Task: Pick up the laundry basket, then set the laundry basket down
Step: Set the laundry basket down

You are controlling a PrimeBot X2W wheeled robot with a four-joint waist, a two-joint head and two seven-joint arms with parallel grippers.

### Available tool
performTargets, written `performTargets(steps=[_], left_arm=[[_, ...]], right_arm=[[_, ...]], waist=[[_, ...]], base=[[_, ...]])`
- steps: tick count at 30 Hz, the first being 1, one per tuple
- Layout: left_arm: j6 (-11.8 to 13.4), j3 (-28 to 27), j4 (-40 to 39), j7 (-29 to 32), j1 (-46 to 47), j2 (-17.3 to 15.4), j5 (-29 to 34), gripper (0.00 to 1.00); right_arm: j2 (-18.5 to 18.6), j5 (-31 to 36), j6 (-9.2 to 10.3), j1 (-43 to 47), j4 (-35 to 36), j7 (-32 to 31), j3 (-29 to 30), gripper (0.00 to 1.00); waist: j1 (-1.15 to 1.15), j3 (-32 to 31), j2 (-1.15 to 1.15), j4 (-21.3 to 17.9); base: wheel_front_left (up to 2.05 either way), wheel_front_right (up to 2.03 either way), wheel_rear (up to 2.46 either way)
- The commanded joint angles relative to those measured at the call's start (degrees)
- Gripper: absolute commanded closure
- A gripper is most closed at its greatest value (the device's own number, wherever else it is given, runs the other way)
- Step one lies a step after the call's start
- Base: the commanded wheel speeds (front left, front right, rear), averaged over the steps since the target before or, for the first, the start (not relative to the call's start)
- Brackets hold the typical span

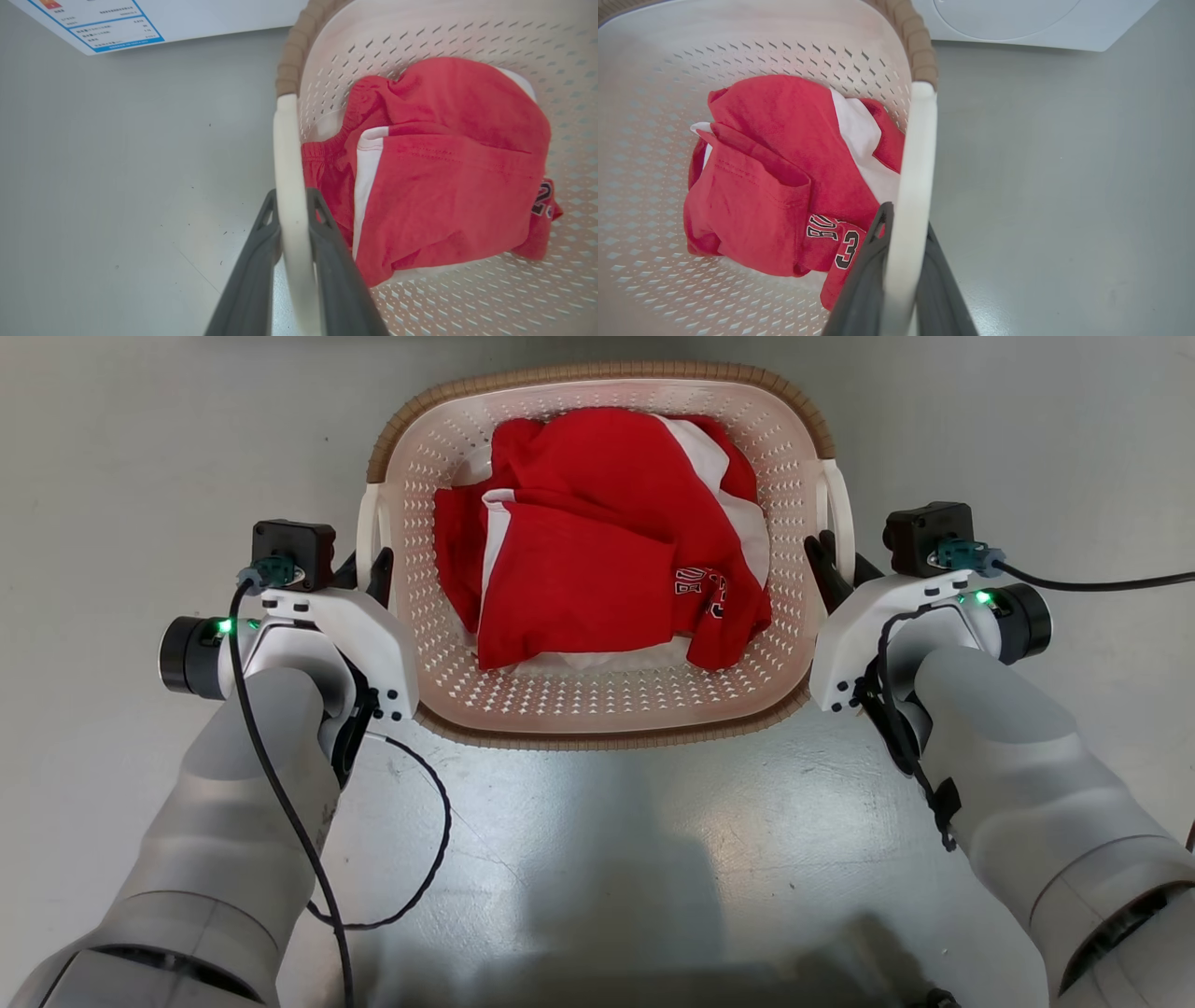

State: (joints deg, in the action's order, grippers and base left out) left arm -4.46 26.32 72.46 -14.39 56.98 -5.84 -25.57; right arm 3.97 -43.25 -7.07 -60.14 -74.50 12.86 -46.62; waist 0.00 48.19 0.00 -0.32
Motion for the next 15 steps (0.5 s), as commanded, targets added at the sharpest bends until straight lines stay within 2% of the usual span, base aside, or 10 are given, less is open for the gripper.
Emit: performTargets(steps=[1, 2, 3, 4, 5, 6, 15], left_arm=[[0.5, -0.4, -0.1, -0.6, 0.3, -1.9, 0.5, 1.00], [0.6, -0.4, 0.1, -0.6, 0.4, -1.9, 0.4, 1.00], [0.8, -0.7, 0.2, -0.6, 0.5, -1.9, 0.1, 1.00], [1.0, -1.0, 0.3, -0.6, 0.5, -1.8, -0.3, 0.69], [1.2, -1.1, 0.4, -0.6, 0.5, -1.7, -0.5, 0.38], [1.5, -1.2, 0.5, -0.4, 0.5, -1.6, -0.7, 0.00], [3.0, -1.3, 1.1, 0.6, -0.1, -1.4, -1.6, 0.00]], right_arm=[[-1.0, 1.1, -0.42, 2.6, 0.6, 0.1, -0.5, 1.00], [-1.0, 1.1, -0.42, 2.6, 0.6, 0.1, 0.0, 1.00], [-1.1, 1.2, -0.42, 2.6, 0.6, 0.2, 0.6, 0.89], [-1.0, 1.3, -0.42, 2.7, 0.6, 0.2, 1.2, 0.63], [-0.9, 1.7, -0.42, 2.7, 0.6, 0.0, 1.7, 0.00], [-0.8, 2.2, -0.42, 2.8, 0.6, -0.1, 2.1, 0.00], [-0.3, 7.0, -0.42, 2.6, 0.6, 1.8, 7.9, 0.00]], waist=[[0.00, 0.1, 0.00, 0.0], [0.00, 0.2, 0.00, 0.0], [0.00, 0.3, 0.00, 0.0], [0.00, 0.3, 0.00, -0.1], [0.00, 0.4, 0.00, -0.1], [0.00, 0.4, 0.00, -0.1], [0.00, 0.0, 0.00, -0.1]], base=[[0.00, 0.00, 0.00], [0.00, 0.00, 0.00], [0.00, 0.00, 0.00], [0.00, 0.00, 0.00], [0.00, 0.00, 0.00], [0.00, 0.00, 0.00], [0.00, 0.00, 0.00]])
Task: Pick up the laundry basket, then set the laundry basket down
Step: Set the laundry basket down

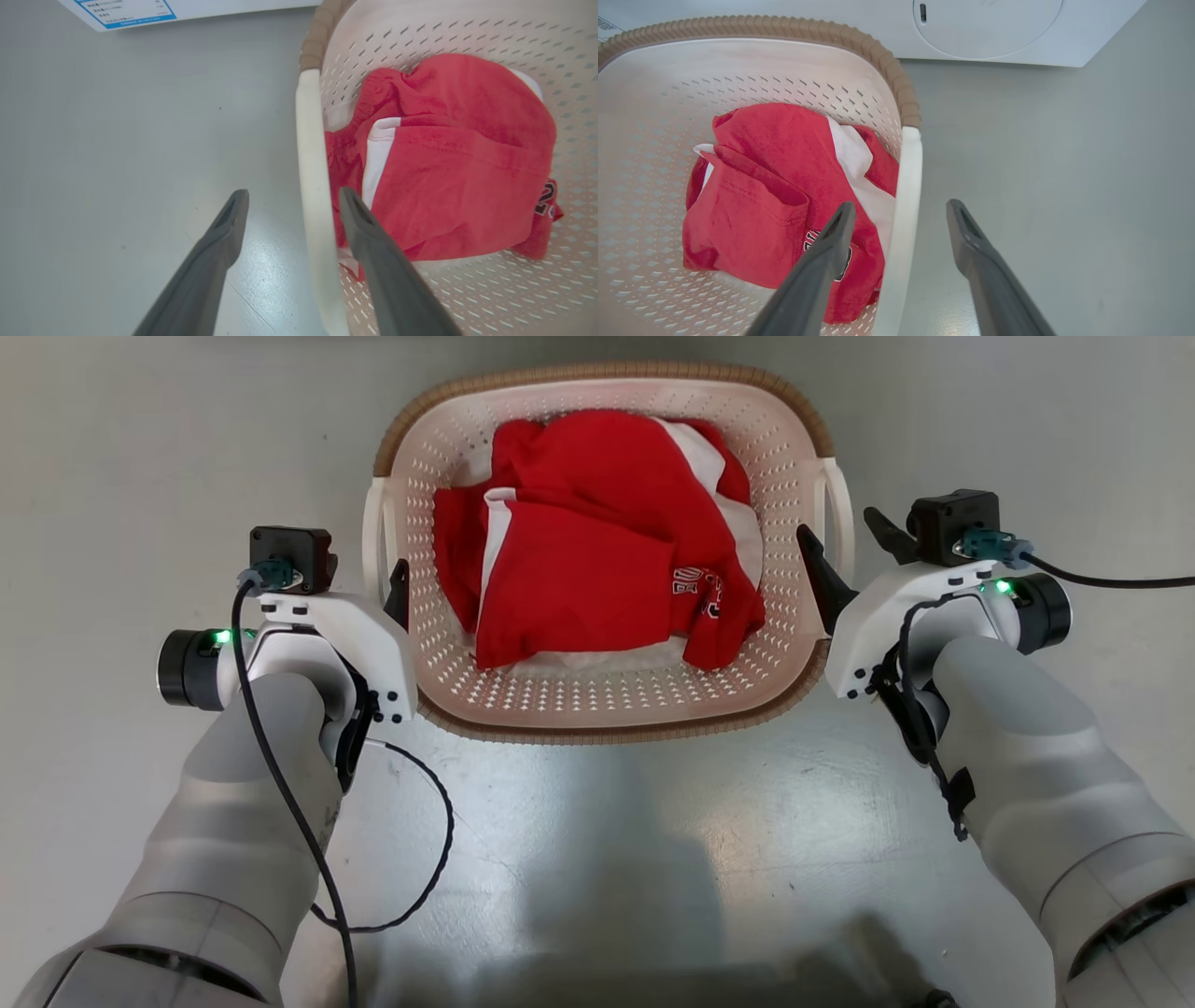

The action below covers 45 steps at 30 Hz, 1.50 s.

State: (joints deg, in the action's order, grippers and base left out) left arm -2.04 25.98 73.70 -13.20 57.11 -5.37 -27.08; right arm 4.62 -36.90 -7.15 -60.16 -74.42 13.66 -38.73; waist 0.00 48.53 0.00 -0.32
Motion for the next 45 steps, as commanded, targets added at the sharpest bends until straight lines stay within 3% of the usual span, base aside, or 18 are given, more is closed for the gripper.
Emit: performTargets(steps=[1, 11, 30, 45], left_arm=[[0.6, -1.0, -0.1, -0.7, -0.4, -2.0, -0.2, 0.00], [0.4, -2.2, -1.7, -1.7, -3.5, -1.7, -1.4, 0.00], [-0.8, -12.7, -20.0, -1.8, -24.5, -3.1, 0.6, 0.00], [-1.9, -23.5, -35.4, -1.8, -39.1, -2.5, 6.7, 0.00]], right_arm=[[-1.0, 1.2, -0.34, 2.7, 0.5, 1.1, 0.6, 0.00], [-1.5, 6.9, -0.34, 4.9, 2.4, 1.3, 7.4, 0.00], [2.0, 26.9, -0.34, 21.8, 22.5, 1.3, 29.3, 0.00], [1.5, 32.7, -0.34, 36.2, 36.0, 1.3, 36.7, 0.00]], waist=[[0.00, -0.7, 0.00, -0.1], [0.00, -7.6, 0.00, -0.1], [0.00, -29.6, 0.00, 0.6], [0.00, -40.6, 0.00, 1.0]], base=[[0.00, 0.00, 0.00], [0.00, 0.00, 0.00], [0.00, 0.00, 0.00], [0.00, 0.00, 0.00]])
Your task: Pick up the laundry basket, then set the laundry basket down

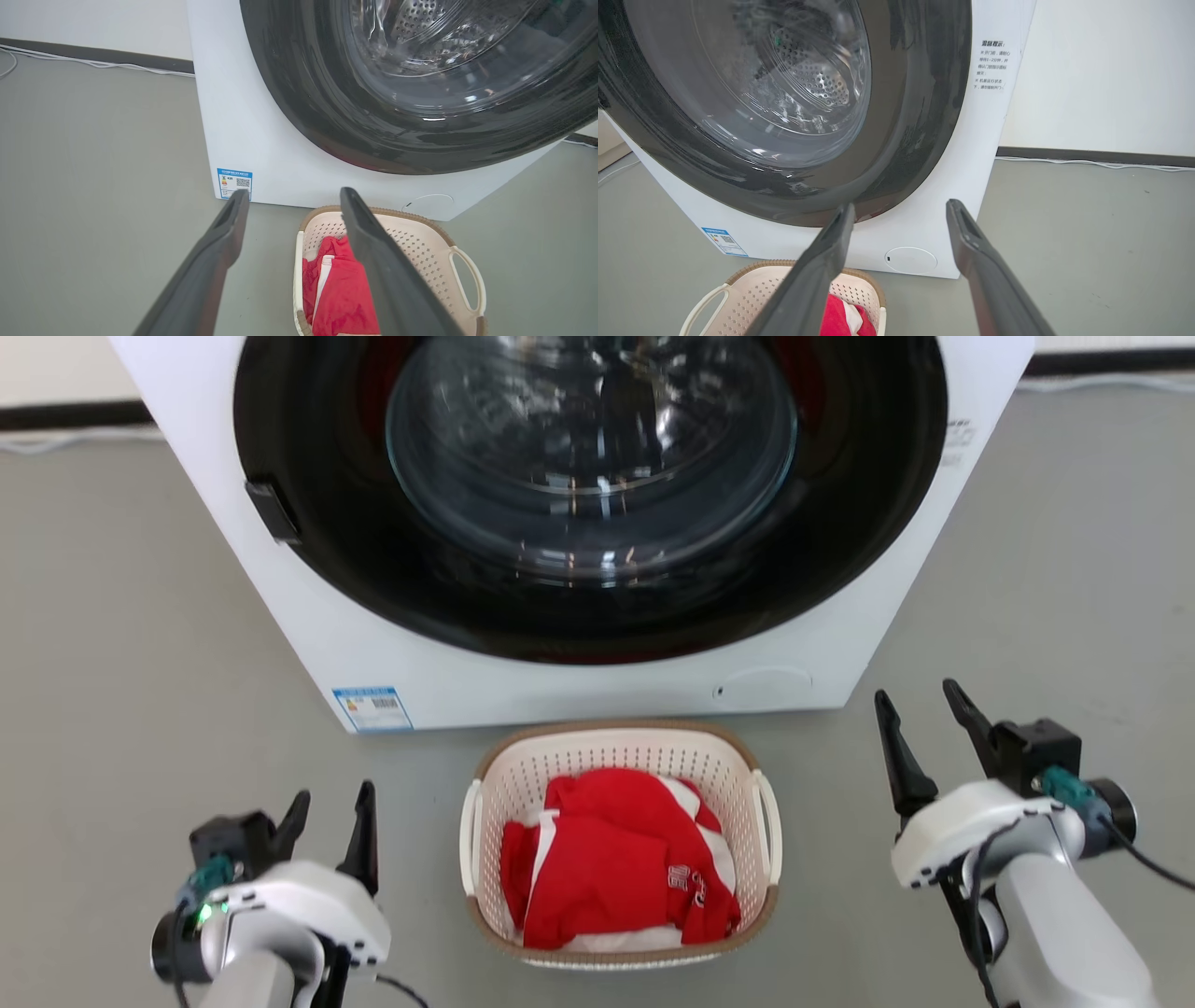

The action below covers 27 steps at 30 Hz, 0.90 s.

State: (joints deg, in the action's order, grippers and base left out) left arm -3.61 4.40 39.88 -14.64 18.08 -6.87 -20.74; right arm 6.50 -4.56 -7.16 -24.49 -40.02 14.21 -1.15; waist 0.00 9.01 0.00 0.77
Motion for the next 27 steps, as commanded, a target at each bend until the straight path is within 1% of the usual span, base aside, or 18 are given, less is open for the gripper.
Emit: performTargets(steps=[1, 7, 12, 16, 26, 27], left_arm=[[-0.4, -2.6, -2.2, -0.4, -0.9, -0.8, 0.7, 0.00], [-1.1, -5.8, -5.8, -0.4, -5.7, 0.2, 2.5, 0.00], [-1.7, -7.6, -8.0, -0.4, -9.2, 1.0, 3.6, 0.00], [-2.2, -8.6, -9.1, -0.4, -11.4, 1.6, 4.2, 0.00], [-2.8, -9.7, -11.7, -0.4, -13.5, 2.4, 5.7, 0.00], [-2.5, -8.0, -10.3, 0.0, -14.4, 3.1, 5.1, 1.00]], right_arm=[[-0.3, 0.5, -0.33, 1.3, 2.5, 0.8, -0.6, 0.00], [-0.7, 1.1, -0.33, 6.6, 8.4, 0.8, 0.1, 0.00], [-1.0, 1.2, -0.33, 10.7, 12.0, 0.8, 0.6, 0.00], [-1.3, 1.5, -0.33, 13.1, 13.6, 0.8, 1.1, 0.00], [-1.8, 1.8, -0.33, 16.4, 15.7, 0.8, 2.1, 0.00], [-1.9, 1.1, 0.00, 16.8, 14.0, 0.0, 3.2, 1.00]], waist=[[0.00, -1.6, 0.00, -0.1], [0.00, -5.0, 0.00, -0.4], [0.00, -7.4, 0.00, -0.7], [0.00, -9.0, 0.00, -1.1], [0.00, -10.5, 0.00, -0.8], [0.00, -10.5, 0.00, -0.8]], base=[[0.00, 0.00, 0.00], [0.00, 0.00, 0.00], [0.00, 0.00, 0.00], [0.00, 0.00, 0.00], [0.00, 0.00, 0.00], [0.00, 0.00, 0.00]])
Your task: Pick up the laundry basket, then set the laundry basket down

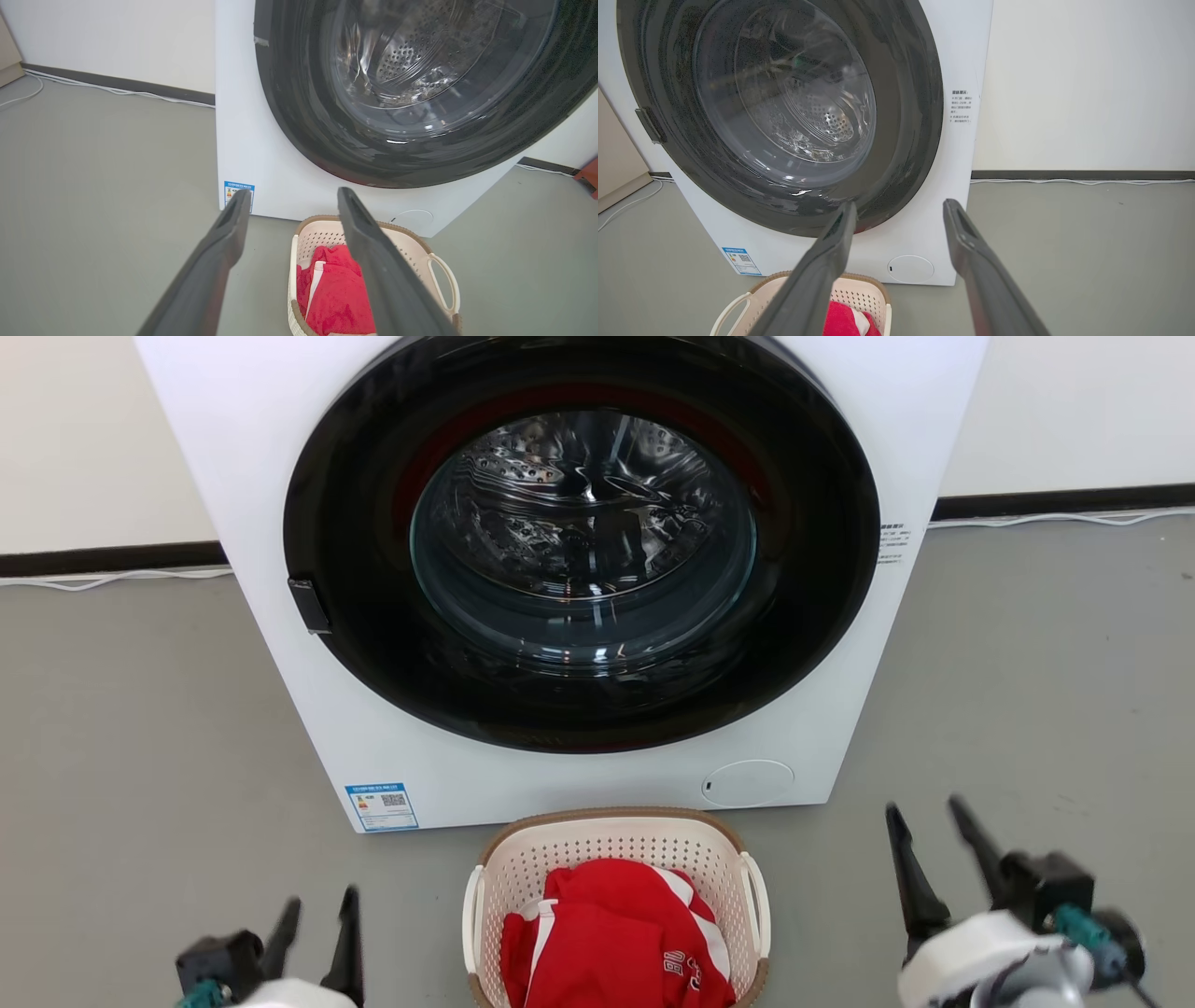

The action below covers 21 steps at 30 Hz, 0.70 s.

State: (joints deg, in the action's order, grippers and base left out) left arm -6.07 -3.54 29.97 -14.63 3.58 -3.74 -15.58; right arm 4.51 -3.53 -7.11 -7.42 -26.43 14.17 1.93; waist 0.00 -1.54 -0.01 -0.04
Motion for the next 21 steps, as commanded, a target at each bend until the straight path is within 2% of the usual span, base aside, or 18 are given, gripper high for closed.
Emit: performTargets(steps=[1, 7, 11, 15, 21], left_arm=[[0.0, 0.0, 0.0, 0.0, 0.0, 0.0, 0.0, 1.00], [0.0, -0.3, 2.0, 0.8, -1.0, 0.6, -1.8, 1.00], [-0.1, -0.4, 1.3, 1.5, -0.9, 0.6, -4.3, 1.00], [-0.1, -0.4, 0.7, 2.1, -0.9, 0.6, -6.7, 1.00], [-0.2, -0.4, -0.3, 3.0, -0.8, 0.6, -10.4, 1.00]], right_arm=[[0.0, 0.0, 0.00, 0.0, 0.0, 0.0, 0.0, 1.00], [-0.6, -2.0, 0.02, 1.6, -2.2, -0.9, 0.4, 1.00], [-0.6, -4.9, 0.01, 1.7, -1.6, -1.6, 0.5, 1.00], [-0.7, -7.8, 0.00, 1.8, -1.1, -2.1, 0.5, 1.00], [-0.7, -12.1, -0.02, 1.8, -0.2, -3.0, 0.6, 1.00]], waist=[[0.00, 0.0, 0.01, 0.0], [0.02, 0.0, 0.01, 0.0], [0.13, -0.1, 0.01, 0.0], [0.01, 0.1, 0.01, 0.0], [0.00, 0.2, 0.01, 0.0]], base=[[0.00, 0.00, 0.00], [0.00, 0.00, 0.00], [0.00, 0.00, 0.00], [0.00, 0.00, 0.00], [0.00, 0.00, 0.00]])
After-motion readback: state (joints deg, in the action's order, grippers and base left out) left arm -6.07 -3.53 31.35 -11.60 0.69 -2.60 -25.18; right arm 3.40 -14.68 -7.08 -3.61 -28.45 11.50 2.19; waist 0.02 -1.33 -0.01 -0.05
